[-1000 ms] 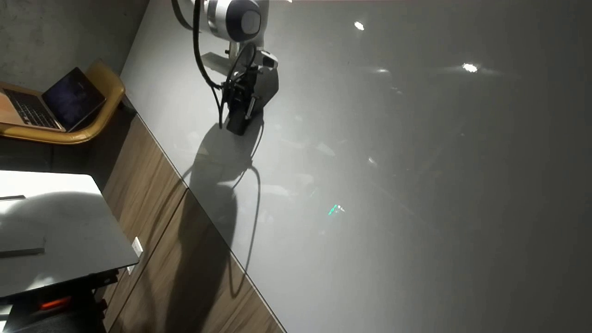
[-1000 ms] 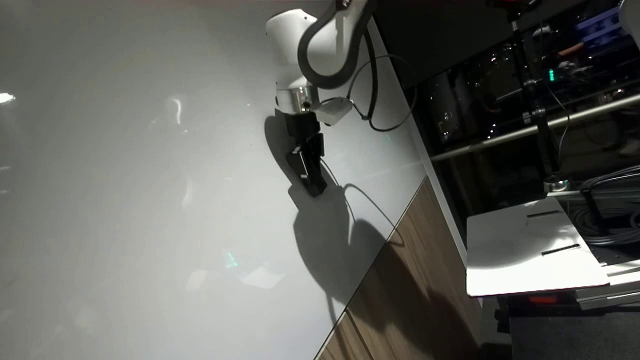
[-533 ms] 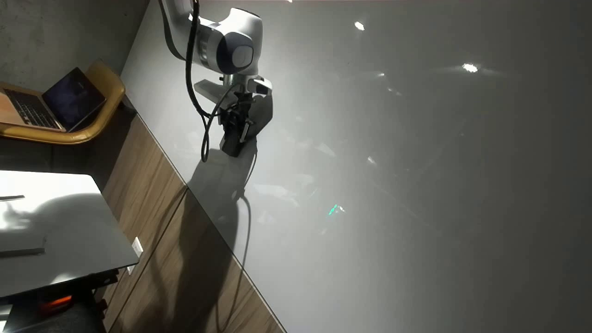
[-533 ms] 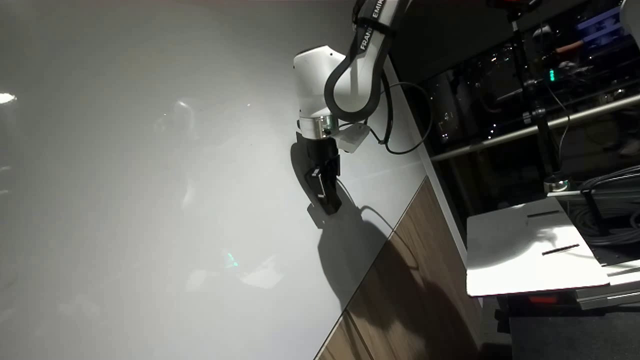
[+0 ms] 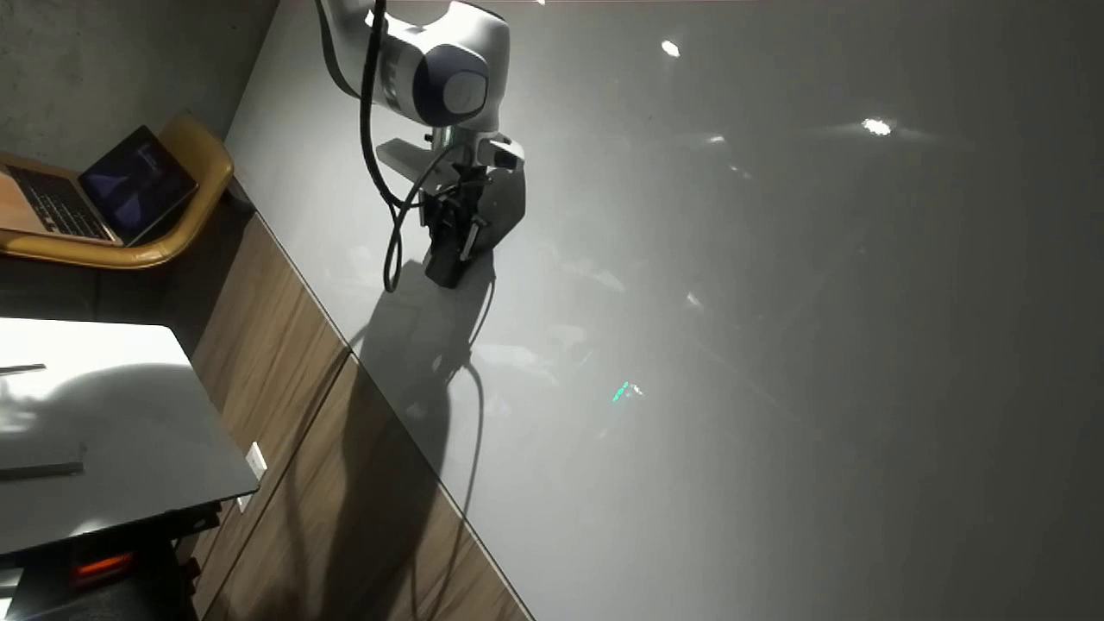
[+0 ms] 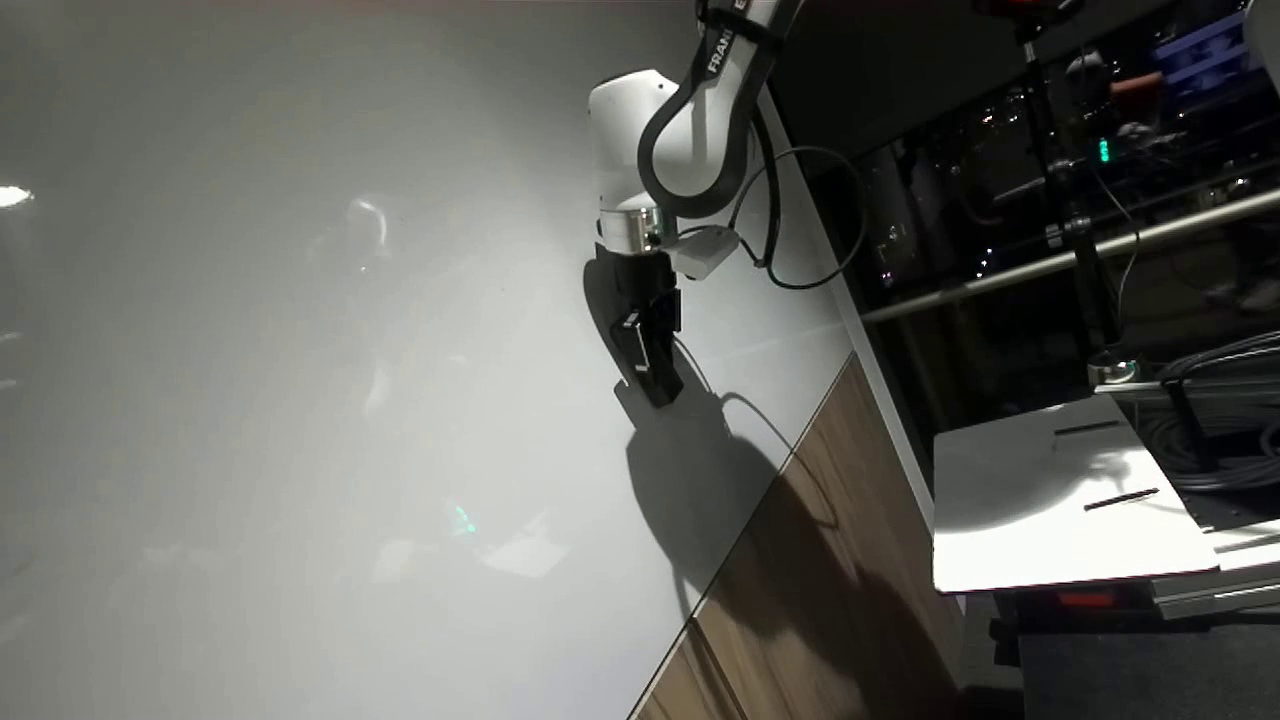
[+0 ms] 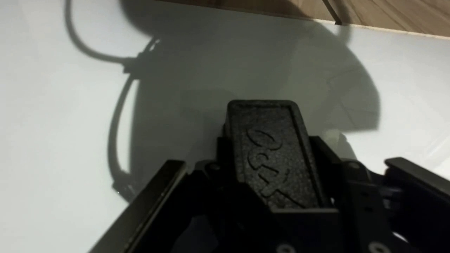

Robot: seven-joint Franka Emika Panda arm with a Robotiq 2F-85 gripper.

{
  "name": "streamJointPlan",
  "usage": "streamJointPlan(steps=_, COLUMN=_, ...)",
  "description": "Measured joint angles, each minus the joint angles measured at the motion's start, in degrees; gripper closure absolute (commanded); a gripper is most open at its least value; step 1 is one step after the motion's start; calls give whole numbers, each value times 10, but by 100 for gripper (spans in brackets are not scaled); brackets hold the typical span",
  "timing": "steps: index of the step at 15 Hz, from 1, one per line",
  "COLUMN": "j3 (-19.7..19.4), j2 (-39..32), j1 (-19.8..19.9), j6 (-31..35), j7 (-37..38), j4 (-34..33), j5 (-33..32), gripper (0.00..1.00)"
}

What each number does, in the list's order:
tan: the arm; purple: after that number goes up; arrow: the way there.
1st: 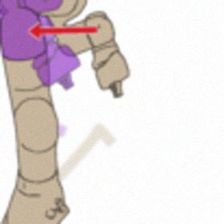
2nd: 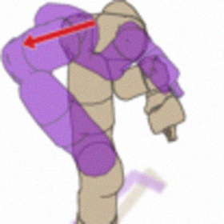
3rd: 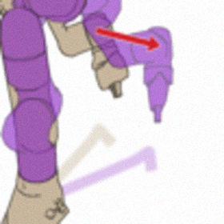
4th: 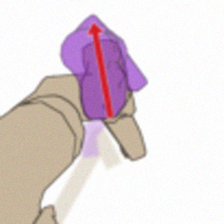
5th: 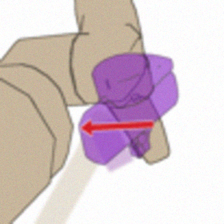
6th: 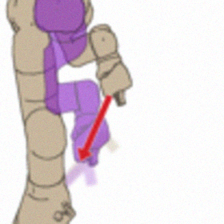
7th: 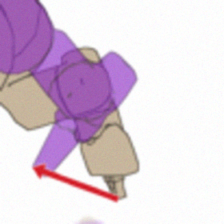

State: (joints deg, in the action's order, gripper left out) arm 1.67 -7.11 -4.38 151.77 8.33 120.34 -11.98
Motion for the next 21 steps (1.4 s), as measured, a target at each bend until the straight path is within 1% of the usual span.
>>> streamJointPlan(steps=7, j3=-19, j2=31, j1=31, j6=-23, j7=-40, j4=-2, j5=2, gripper=68)
streamJointPlan(steps=10, j3=-29, j2=42, j1=48, j6=-37, j7=-82, j4=-7, j5=17, gripper=68)
streamJointPlan(steps=13, j3=-33, j2=66, j1=60, j6=-38, j7=-115, j4=0, j5=25, gripper=68)
streamJointPlan(steps=15, j3=-31, j2=105, j1=57, j6=-47, j7=-133, j4=28, j5=34, gripper=68)
streamJointPlan(steps=16, j3=-28, j2=132, j1=54, j6=-62, j7=-143, j4=51, j5=43, gripper=68)
streamJointPlan(steps=18, j3=-25, j2=195, j1=43, j6=-102, j7=-161, j4=109, j5=59, gripper=68)
streamJointPlan(steps=21, j3=-26, j2=276, j1=38, j6=-157, j7=-172, j4=210, j5=60, gripper=68)
